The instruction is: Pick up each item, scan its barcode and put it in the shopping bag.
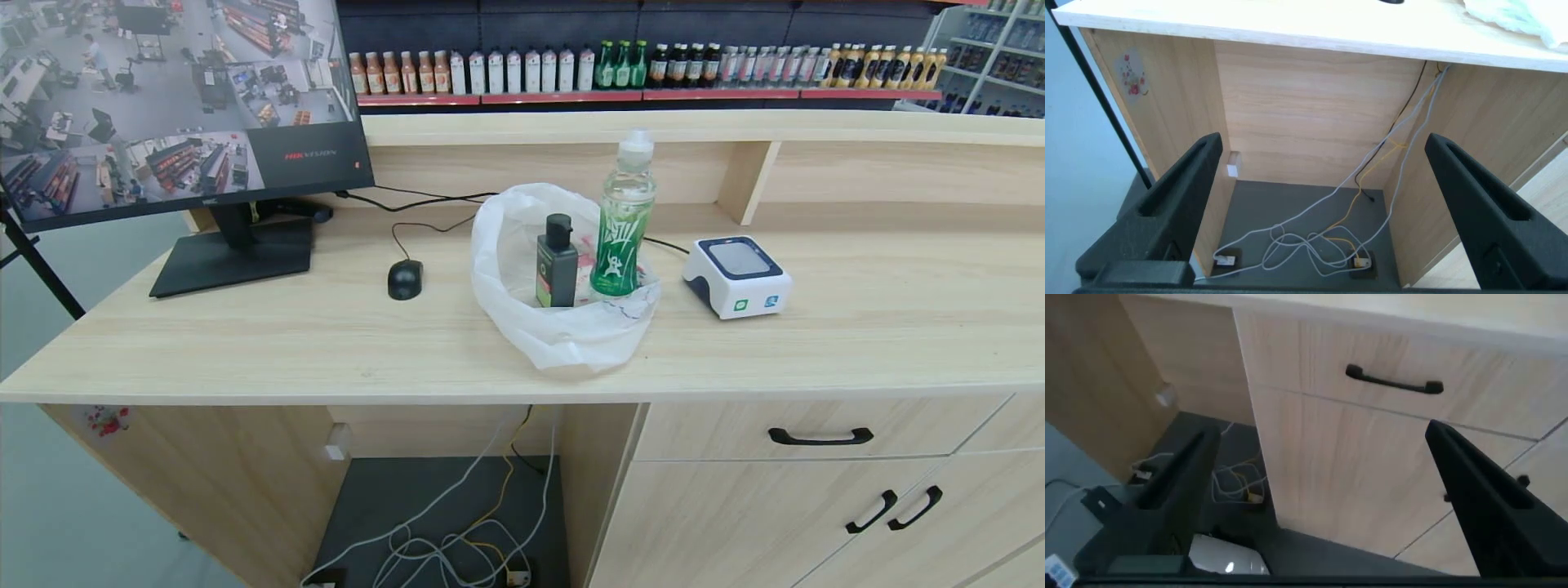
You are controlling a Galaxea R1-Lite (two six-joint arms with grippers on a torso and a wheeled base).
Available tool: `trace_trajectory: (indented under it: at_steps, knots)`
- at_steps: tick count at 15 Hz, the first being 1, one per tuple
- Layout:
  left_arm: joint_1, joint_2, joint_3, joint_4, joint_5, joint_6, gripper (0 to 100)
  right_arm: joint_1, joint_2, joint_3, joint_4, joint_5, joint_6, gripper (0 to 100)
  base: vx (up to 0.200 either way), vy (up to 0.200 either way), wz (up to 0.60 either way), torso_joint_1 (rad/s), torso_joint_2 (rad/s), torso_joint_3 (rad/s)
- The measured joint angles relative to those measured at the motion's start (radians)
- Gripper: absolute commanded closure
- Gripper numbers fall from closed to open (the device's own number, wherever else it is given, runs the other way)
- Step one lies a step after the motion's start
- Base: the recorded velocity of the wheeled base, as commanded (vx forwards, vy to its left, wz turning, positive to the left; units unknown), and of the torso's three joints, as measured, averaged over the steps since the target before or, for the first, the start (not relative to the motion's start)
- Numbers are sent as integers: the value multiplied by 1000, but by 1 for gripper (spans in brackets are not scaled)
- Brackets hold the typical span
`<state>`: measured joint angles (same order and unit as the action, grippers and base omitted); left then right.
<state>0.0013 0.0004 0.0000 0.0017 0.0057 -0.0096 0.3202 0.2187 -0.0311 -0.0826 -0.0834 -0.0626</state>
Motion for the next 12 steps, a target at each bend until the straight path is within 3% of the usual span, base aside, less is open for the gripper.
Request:
trace_trajectory:
  at_steps: [3,5,8,11,12]
  knots:
    - [0,0,0,0,0,-1,0,-29,-138,-6,84,-13,30,0,0,0,0,0,0,0]
    - [0,0,0,0,0,-1,0,-103,-122,-7,106,-36,39,0,0,0,0,0,0,0]
    - [0,0,0,-1,0,-1,0,-227,-100,-7,110,-47,38,0,0,0,0,0,0,0]
    - [0,0,0,-1,0,-2,0,-271,-133,19,43,-76,84,0,0,0,0,0,0,0]
    - [0,0,0,-1,0,-1,0,-276,-138,23,40,-72,94,0,-200,0,0,7,2,2]
